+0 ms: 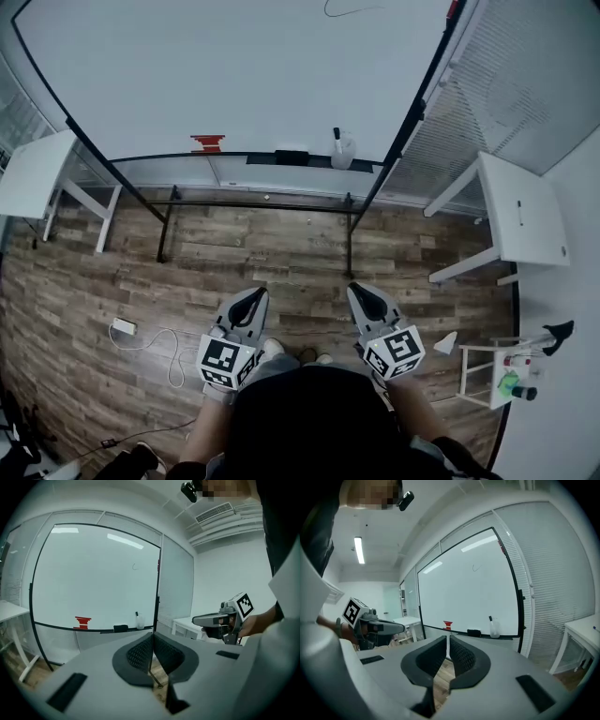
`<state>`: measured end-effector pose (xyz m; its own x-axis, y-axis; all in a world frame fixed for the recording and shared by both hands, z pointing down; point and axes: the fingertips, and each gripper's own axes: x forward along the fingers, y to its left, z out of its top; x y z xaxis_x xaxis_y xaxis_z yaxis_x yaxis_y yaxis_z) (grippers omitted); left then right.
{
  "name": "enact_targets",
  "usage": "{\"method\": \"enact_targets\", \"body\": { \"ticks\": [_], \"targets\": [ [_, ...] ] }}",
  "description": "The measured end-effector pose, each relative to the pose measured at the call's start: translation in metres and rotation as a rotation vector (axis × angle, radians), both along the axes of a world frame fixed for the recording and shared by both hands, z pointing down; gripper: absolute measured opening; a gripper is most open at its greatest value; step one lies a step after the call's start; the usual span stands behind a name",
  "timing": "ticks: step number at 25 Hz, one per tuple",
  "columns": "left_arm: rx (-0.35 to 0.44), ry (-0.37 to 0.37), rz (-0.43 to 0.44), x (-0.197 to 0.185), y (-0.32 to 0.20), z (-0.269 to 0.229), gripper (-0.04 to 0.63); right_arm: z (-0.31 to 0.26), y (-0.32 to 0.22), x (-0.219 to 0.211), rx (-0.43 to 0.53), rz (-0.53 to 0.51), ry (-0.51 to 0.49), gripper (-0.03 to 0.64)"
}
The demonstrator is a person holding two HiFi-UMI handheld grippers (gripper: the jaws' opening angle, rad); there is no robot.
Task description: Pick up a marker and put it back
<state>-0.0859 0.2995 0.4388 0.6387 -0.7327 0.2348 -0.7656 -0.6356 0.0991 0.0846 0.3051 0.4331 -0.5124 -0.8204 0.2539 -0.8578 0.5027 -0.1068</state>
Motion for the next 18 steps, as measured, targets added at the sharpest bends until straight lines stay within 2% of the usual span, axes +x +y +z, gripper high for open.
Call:
{"method": "enact_targets", "body": {
  "ticks": [4,7,10,18],
  "targets": [
    [-0.009,0.015,0.009,-0.023,-0.016,0.007,0.023,0.003,-0.022,-0.014,0.004,0.034,0.018,0.035],
    [-0.02,0.023,0.02,-0.041,-0.026,0.014,0.023,0.005,-0.036,-0.027,0.001,0.048,0.03,0.086],
    [-0.037,0.024,0.021,-0.055,-0.039,0.022,0.023,0.007,-0.052,-0.037,-0.002,0.059,0.04,0.106],
    [-0.086,0.026,0.008,-0.061,-0.098,0.044,0.023,0.027,-0.127,-0.033,-0.039,0.081,0.049,0.112]
  ]
}}
